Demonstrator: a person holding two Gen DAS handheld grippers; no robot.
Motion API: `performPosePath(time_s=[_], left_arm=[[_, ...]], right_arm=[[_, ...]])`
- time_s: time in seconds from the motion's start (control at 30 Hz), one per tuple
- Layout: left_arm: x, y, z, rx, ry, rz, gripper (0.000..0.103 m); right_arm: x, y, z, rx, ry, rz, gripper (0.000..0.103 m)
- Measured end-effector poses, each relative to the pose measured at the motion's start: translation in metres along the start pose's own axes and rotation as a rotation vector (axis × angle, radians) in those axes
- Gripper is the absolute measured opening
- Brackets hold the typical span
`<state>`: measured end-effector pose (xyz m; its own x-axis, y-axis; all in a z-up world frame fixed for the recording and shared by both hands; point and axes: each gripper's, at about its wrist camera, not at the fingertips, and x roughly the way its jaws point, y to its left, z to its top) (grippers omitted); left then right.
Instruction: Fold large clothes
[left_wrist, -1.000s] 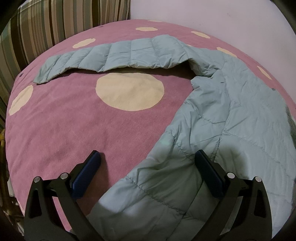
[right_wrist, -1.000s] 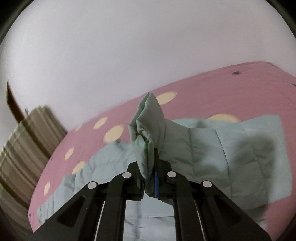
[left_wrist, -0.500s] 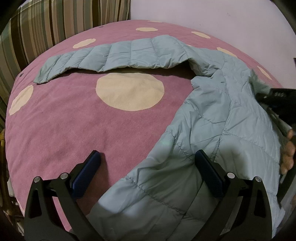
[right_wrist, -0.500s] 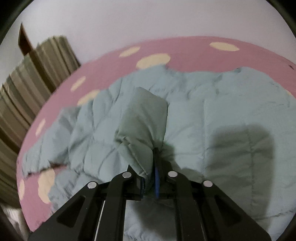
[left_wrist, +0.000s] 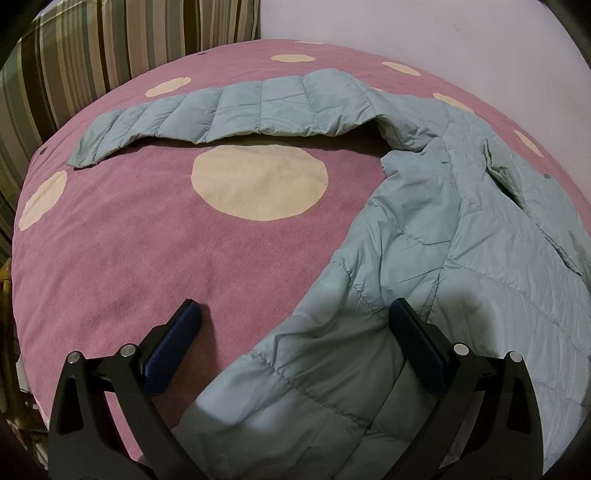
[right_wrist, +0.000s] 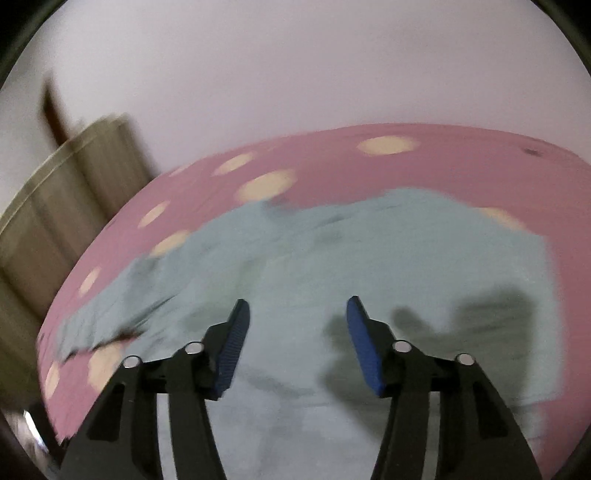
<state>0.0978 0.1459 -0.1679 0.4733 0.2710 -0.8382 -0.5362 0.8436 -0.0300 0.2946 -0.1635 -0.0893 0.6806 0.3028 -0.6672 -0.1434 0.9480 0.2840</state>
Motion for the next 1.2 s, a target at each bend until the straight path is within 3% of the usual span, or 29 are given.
performPosePath(time_s=[0.03,0.13,0.2,0.33,0.4,0.53,0.7,0.87,1.07,1.2], left_arm=[[0.000,0.000,0.000,0.000,0.000,0.001,0.101],[0.000,0.000,0.000,0.003,0.000,0.005,0.101],[0.001,0.000,0.000,0.007,0.001,0.010,0.101],[0.002,-0.001,0.001,0.013,0.003,0.018,0.101],[0.002,-0.001,0.001,0.016,0.003,0.022,0.101],[0.002,-0.003,0.001,0.021,0.004,0.028,0.101],[0.003,-0.004,0.001,0.019,0.004,0.029,0.101],[0.003,-0.003,0.001,0.019,0.004,0.029,0.101],[0.003,-0.003,0.001,0.020,0.003,0.030,0.101],[0.003,-0.003,0.000,0.020,0.003,0.030,0.101]], right_arm=[[-0.002,-0.024,0.006,0.047,-0.008,-0.039,0.038],[-0.003,-0.101,0.022,0.197,-0.025,-0.151,0.033],[0.011,-0.132,0.029,0.202,0.000,-0.231,0.033],[0.044,-0.159,0.025,0.215,0.087,-0.262,0.033],[0.060,-0.165,0.016,0.219,0.139,-0.256,0.033],[0.064,-0.163,0.015,0.207,0.137,-0.260,0.033],[0.023,-0.146,0.014,0.171,0.079,-0.256,0.033],[-0.017,-0.126,-0.013,0.176,0.034,-0.221,0.033],[0.010,-0.124,-0.041,0.175,0.128,-0.249,0.033],[0.023,-0.125,-0.047,0.150,0.129,-0.262,0.034]])
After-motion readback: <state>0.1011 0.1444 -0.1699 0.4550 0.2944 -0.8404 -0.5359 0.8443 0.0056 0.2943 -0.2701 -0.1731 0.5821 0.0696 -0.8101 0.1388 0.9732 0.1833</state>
